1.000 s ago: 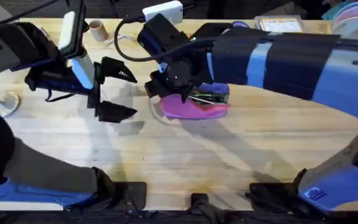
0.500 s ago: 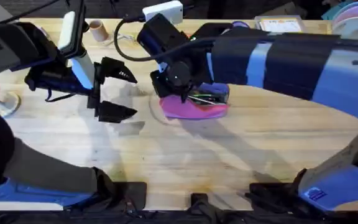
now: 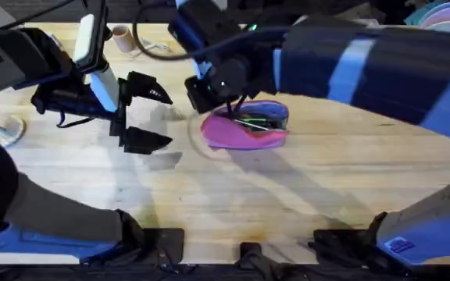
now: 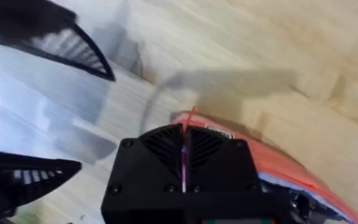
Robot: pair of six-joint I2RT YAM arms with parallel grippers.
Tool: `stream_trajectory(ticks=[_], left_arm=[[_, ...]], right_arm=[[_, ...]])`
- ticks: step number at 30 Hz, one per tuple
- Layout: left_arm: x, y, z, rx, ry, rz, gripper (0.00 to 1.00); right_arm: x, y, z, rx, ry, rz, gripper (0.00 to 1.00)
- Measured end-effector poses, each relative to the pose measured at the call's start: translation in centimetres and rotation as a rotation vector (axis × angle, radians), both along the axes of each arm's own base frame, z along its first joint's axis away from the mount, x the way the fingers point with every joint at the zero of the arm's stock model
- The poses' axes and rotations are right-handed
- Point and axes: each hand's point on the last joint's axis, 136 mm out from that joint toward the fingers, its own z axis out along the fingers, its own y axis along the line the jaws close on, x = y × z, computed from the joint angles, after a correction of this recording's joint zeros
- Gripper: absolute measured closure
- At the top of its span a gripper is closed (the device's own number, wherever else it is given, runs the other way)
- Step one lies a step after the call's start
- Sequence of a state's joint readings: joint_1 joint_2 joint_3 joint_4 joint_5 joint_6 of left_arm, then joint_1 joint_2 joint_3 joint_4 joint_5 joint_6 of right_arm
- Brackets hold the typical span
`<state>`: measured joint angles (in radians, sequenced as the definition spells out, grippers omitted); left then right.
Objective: Unzip the bag, pick up the pens from the table one at a time and place them inside, then zip the bag closed.
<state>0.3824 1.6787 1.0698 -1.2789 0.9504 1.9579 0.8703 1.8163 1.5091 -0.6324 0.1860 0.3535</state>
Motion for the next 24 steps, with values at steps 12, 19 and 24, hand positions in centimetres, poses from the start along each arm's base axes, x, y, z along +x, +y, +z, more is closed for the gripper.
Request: stream_trajectory(ticks=[12, 19, 24], left_arm=[[0.0, 0.0, 0.0, 0.000, 0.001, 0.000, 0.007], [-0.1, -0.2, 0.2, -0.016, 0.011, 0.004, 0.007], [0.1, -0.6, 0.8, -0.052, -0.003, 0.012, 0.007]], right_arm=[[0.2, 0.2, 1.9, 0.027, -0.032, 0.012, 0.971], [0.2, 0.1, 1.9, 0.025, -0.034, 0.009, 0.971], [0.6, -0.3, 2.0, 0.007, -0.054, -0.007, 0.972]])
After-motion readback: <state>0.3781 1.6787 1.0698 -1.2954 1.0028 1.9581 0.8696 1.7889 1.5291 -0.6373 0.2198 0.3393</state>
